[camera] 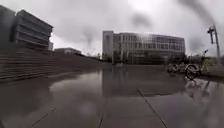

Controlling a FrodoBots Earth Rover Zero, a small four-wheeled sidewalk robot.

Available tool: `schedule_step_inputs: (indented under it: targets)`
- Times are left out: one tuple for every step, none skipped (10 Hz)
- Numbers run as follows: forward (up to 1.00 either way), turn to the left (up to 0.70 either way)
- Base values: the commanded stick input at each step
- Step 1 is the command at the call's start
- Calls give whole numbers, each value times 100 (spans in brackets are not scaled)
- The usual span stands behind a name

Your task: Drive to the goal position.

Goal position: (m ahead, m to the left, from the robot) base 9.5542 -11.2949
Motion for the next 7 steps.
schedule_step_inputs:
  targets:
    - [70, -22]
    - [70, -12]
    - [70, -1]
    - [70, 0]
    - [70, 0]
    - [70, 0]
    - [70, 0]
